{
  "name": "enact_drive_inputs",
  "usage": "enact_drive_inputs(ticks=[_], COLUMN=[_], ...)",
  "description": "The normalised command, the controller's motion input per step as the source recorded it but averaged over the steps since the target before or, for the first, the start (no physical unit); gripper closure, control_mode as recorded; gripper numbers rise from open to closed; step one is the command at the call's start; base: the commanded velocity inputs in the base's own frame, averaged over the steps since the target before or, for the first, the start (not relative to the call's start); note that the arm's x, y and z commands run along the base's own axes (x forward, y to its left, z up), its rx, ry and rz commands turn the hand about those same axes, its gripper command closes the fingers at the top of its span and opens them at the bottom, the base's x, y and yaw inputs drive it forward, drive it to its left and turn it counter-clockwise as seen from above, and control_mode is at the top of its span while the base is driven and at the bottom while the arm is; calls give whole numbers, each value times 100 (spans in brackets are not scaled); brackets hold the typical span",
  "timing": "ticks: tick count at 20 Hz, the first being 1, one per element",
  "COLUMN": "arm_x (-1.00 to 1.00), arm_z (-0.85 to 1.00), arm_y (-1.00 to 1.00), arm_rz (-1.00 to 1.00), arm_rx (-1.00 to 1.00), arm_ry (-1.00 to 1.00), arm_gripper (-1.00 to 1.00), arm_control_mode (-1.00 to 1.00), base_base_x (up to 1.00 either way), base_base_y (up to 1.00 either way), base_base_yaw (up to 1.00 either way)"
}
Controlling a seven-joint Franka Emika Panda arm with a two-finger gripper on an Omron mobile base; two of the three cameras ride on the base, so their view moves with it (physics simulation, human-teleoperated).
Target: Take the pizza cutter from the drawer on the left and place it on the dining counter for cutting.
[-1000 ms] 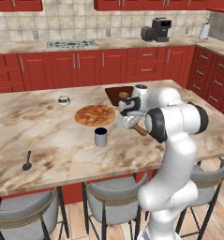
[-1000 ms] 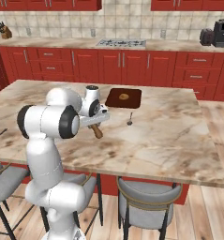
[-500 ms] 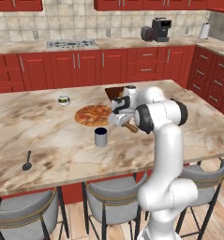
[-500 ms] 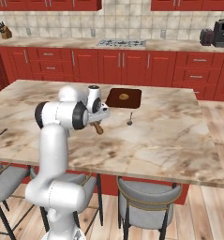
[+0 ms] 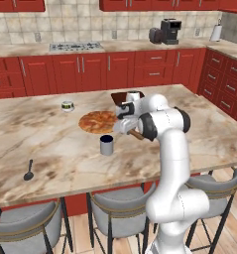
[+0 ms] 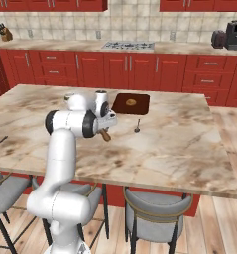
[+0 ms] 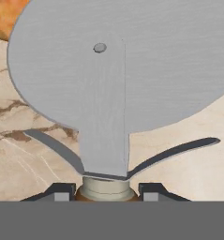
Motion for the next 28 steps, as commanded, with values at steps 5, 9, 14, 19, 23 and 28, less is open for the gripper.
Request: enact_drive_inputs(ticks=[5, 9, 14, 19, 23, 28], arm_x=[7, 1, 0, 0, -2, -36], arm_z=[-16, -3, 0, 2, 56, 99], arm_y=[0, 0, 0, 0, 0, 4], arm_rz=[0, 0, 0, 0, 0, 0], arm_rx=[0, 0, 0, 0, 0, -3], arm_ry=[6, 2, 0, -1, -9, -12], arm_gripper=[100, 100, -100, -100, -100, -100], arm_control_mode=[-100, -100, -100, -100, -100, -100], base_base_x=[0, 0, 0, 0, 0, 0], base_base_y=[0, 0, 0, 0, 0, 0], base_base_yaw=[0, 0, 0, 0, 0, 0])
